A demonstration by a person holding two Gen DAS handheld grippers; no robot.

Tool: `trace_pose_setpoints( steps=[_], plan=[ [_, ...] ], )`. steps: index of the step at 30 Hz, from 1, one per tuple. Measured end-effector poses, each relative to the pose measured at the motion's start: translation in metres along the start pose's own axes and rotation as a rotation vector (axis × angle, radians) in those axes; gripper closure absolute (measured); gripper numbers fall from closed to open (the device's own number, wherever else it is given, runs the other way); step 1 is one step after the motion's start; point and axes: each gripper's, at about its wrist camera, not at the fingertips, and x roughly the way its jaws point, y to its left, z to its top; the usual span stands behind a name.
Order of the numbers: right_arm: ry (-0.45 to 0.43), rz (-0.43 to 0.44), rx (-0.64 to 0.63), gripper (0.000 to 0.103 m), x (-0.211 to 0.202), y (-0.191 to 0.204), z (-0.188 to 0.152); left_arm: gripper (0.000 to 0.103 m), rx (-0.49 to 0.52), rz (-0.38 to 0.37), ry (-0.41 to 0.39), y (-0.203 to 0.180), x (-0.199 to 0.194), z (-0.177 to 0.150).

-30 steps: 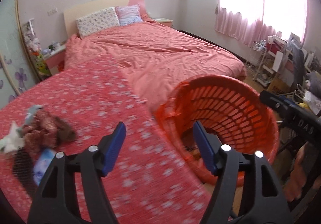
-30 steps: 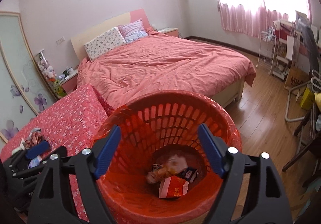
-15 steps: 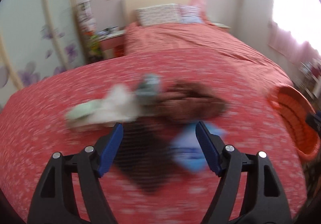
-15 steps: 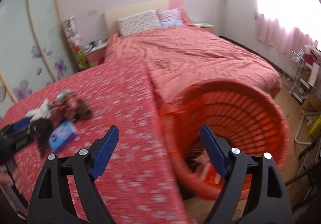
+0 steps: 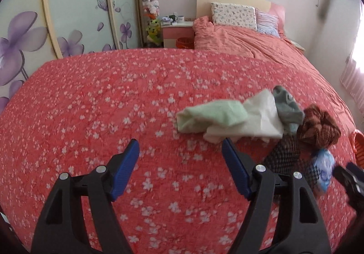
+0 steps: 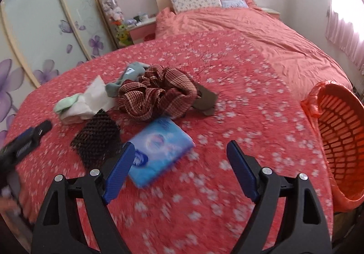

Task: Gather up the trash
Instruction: 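Move both open tools back over the bed items, then grasp the black mesh pad with the left tool while the right tool grasps the blue Vinda tissue pack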

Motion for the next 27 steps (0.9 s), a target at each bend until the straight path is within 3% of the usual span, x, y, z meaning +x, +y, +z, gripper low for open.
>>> trace_pose_setpoints(
  steps=[5,9,14,16,18,19,21,24,27],
  plan=[
    [0.069,0.007,0.051,0.027,0.023,0.005,0.006,0.030,0.025,-0.053,0.026,-0.012,0.001,-0.014],
    [0.044,0.029,0.011,0.040,0.015,0.007,-0.005,0.037,0.046,-0.121,0.035,-0.029,0.001,-0.018],
    [0.020,-0.025,-0.019,0.041,0.002,-0.002,-0.011,0.038,0.123,-0.192,0.040,-0.069,0.006,-0.019],
    [0.022,-0.035,-0.004,0.041,-0.002,-0.012,-0.013,0.044,0.173,-0.196,0.056,-0.087,0.013,-0.021],
    [0.021,-0.042,0.001,0.041,-0.003,-0.017,-0.012,0.065,0.203,-0.197,0.077,-0.099,0.022,-0.022],
    [0.020,-0.041,0.005,0.041,-0.006,-0.019,-0.012,0.067,0.209,-0.201,0.082,-0.102,0.024,-0.022],
    [0.017,-0.037,0.015,0.039,-0.011,-0.021,-0.013,0.088,0.200,-0.195,0.070,-0.101,0.022,-0.021],
    [0.014,-0.033,0.032,0.025,-0.016,-0.018,-0.015,0.090,0.191,-0.184,0.072,-0.090,0.014,-0.027],
    [0.036,-0.044,0.053,0.022,-0.011,-0.014,-0.015,0.090,0.179,-0.146,0.068,-0.071,0.006,-0.033]
  ],
)
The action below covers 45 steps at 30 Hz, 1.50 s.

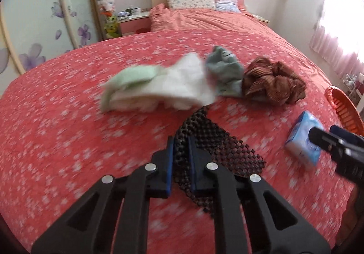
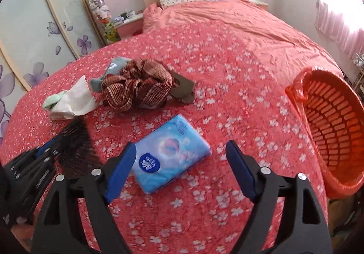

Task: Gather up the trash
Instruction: 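Grasp the black mesh pad with the left tool while the right tool grasps the blue Vinda tissue pack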

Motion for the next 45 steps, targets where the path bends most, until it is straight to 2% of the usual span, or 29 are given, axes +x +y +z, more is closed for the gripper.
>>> trace_pose_setpoints(
  steps=[3,7,10,12,15,19,23,28,31,34,39,45],
  plan=[
    [0.059,-0.019,0.047,0.022,0.011,0.004,0.000,0.090,-0.052,0.033,0.010,0.021,-0.008,-0.011],
    [0.059,-0.022,0.075,0.022,0.018,0.014,0.003,0.086,-0.079,0.031,0.015,0.031,-0.013,-0.017],
    [0.040,-0.036,0.047,0.027,0.024,0.020,0.008,0.084,-0.077,0.032,0.014,0.035,-0.014,-0.018],
    [0.033,-0.022,0.024,0.036,0.024,0.018,0.010,0.076,-0.078,0.024,0.015,0.034,-0.013,-0.018],
    [0.016,-0.006,-0.024,0.042,0.019,0.012,0.008,0.071,-0.071,0.008,0.013,0.032,-0.012,-0.018],
    [0.009,-0.030,-0.001,0.042,0.014,0.001,0.005,0.066,-0.053,-0.008,0.008,0.025,-0.013,-0.021],
    [0.023,-0.031,0.026,0.029,0.016,0.005,0.007,0.062,-0.043,-0.039,0.004,0.017,-0.016,-0.022],
    [0.059,-0.058,0.012,0.024,0.028,0.015,0.007,0.056,-0.013,-0.062,0.003,0.008,-0.018,-0.023],
    [0.031,-0.111,-0.084,0.032,0.027,0.024,-0.001,0.055,0.009,-0.068,0.002,0.001,-0.018,-0.025],
    [0.016,-0.096,-0.111,0.042,0.020,0.017,-0.006,0.055,0.023,-0.074,-0.001,-0.003,-0.018,-0.027],
    [-0.002,-0.124,-0.068,0.042,0.016,-0.010,-0.006,0.055,0.031,-0.080,-0.003,-0.008,-0.017,-0.029],
    [-0.025,-0.122,-0.073,0.041,0.015,-0.010,-0.010,0.055,0.021,-0.085,-0.002,-0.006,-0.017,-0.030]
  ],
)
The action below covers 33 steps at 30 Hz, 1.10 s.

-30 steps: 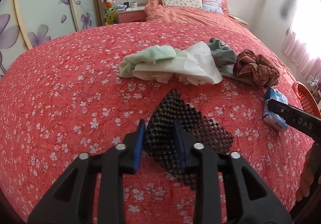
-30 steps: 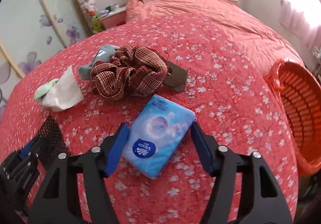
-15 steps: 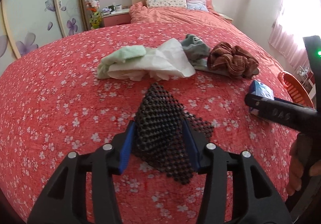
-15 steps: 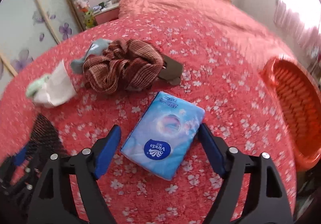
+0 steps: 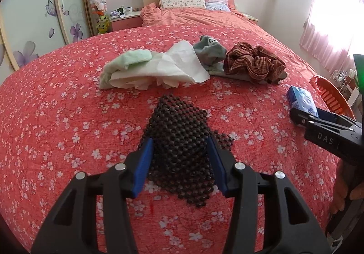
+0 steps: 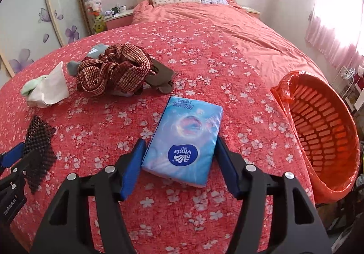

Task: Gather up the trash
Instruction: 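Grasp the black mesh pad with the left tool while the right tool grasps the blue Vinda tissue pack, then carry the mesh pad and tissue pack over the orange basket and release both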

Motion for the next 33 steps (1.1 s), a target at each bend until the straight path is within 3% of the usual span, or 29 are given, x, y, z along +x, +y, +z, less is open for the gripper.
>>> trace_pose_setpoints(
  steps=[20,23,27,33],
  plan=[
    [0.009,0.005,0.002,0.028,0.000,-0.003,-0.001,0.054,-0.006,0.024,0.011,-0.003,0.002,0.001],
    [0.008,-0.010,0.008,0.029,0.000,-0.005,-0.002,0.061,-0.019,0.023,0.006,-0.001,0.001,0.001],
    [-0.001,-0.016,0.031,0.050,-0.006,-0.014,-0.007,0.089,-0.035,0.027,-0.002,0.007,-0.002,0.001],
    [-0.015,0.061,0.064,0.052,-0.015,-0.034,-0.012,0.095,-0.046,-0.001,-0.027,0.010,-0.014,0.002]
  ],
)
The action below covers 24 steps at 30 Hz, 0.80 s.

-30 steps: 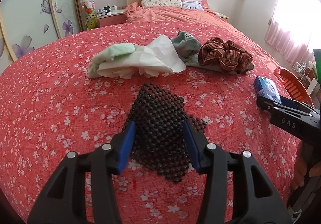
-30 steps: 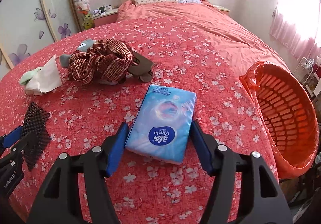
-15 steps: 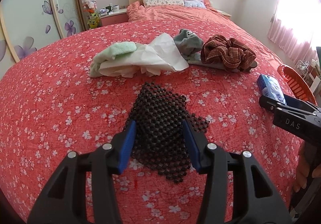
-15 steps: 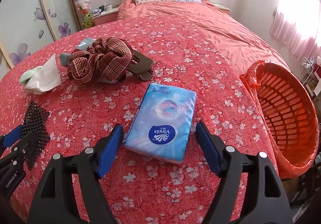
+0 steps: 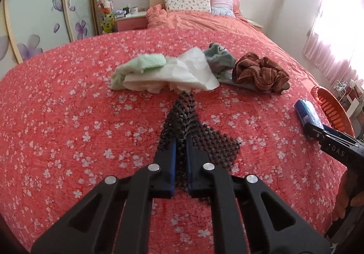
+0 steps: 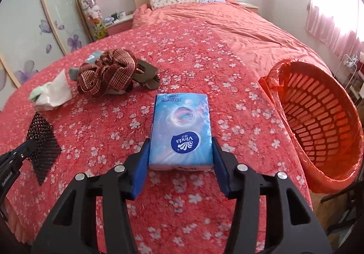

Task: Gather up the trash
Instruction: 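Carry the mesh pad and tissue pack over the orange basket and release both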

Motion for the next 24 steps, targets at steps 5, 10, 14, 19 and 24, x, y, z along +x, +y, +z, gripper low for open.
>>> trace_pose_setpoints(
  steps=[5,10,14,19,24],
  plan=[
    [-0.064,0.015,0.023,0.052,-0.020,-0.013,0.002,0.096,0.008,-0.014,-0.051,-0.007,-0.021,0.005],
    [-0.151,0.003,0.009,0.052,-0.051,-0.017,0.010,0.096,0.021,-0.033,-0.098,-0.019,-0.042,0.013],
    [-0.202,-0.001,0.004,0.052,-0.071,-0.021,0.014,0.096,0.040,-0.053,-0.140,-0.034,-0.060,0.022],
    [-0.247,-0.006,0.009,0.052,-0.090,-0.032,0.016,0.096,0.071,-0.081,-0.184,-0.058,-0.078,0.034],
    [-0.281,-0.034,0.016,0.052,-0.101,-0.048,0.018,0.096,0.110,-0.127,-0.221,-0.089,-0.092,0.044]
  ],
)
